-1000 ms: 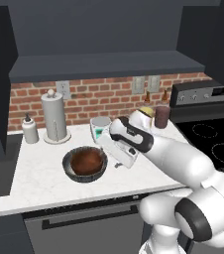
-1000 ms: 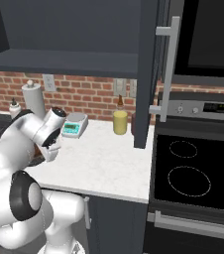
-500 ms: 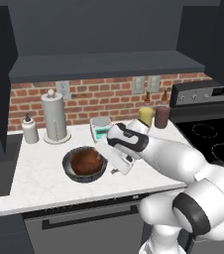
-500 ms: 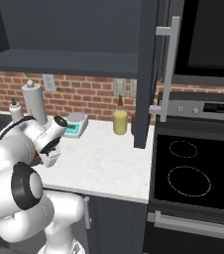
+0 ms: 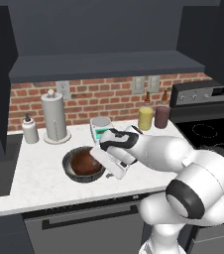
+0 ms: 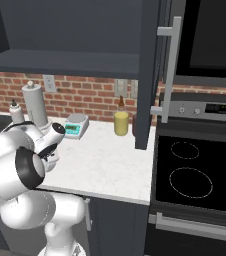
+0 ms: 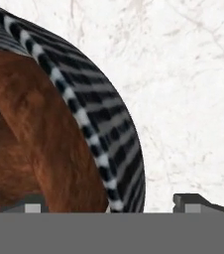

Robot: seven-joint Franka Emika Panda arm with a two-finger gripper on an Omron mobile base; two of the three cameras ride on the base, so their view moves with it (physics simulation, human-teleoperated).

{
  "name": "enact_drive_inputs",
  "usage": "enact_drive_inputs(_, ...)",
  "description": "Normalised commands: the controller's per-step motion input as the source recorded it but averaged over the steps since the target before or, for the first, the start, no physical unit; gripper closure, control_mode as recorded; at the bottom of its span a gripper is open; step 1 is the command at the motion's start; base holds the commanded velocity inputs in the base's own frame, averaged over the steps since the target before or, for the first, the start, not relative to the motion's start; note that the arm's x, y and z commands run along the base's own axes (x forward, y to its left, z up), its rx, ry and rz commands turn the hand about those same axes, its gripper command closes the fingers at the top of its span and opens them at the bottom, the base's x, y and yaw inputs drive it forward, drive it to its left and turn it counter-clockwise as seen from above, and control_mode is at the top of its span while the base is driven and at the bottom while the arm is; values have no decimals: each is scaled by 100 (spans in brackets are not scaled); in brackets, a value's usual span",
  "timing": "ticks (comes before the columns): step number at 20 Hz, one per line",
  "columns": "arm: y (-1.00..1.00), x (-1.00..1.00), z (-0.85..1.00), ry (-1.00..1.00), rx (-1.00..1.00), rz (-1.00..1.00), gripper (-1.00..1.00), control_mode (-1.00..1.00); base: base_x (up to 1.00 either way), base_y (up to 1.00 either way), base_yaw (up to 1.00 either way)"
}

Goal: Pick up the bowls on the counter and stack them on top of one another in the open cabinet. Place the smaller bowl on top of the larger bowl.

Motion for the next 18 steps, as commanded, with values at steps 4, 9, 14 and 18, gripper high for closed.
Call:
enact_drive_inputs(4, 2, 4, -16, 0, 0, 0, 100, -100, 0, 0, 0)
enact_drive_inputs(9, 0, 0, 0, -5, 1, -3, 100, -100, 0, 0, 0)
enact_drive_inputs(14, -19, -12, 48, -10, 6, -2, 100, -100, 0, 0, 0)
enact_drive_inputs(18, -44, -48, 100, -13, 13, 0, 100, -100, 0, 0, 0)
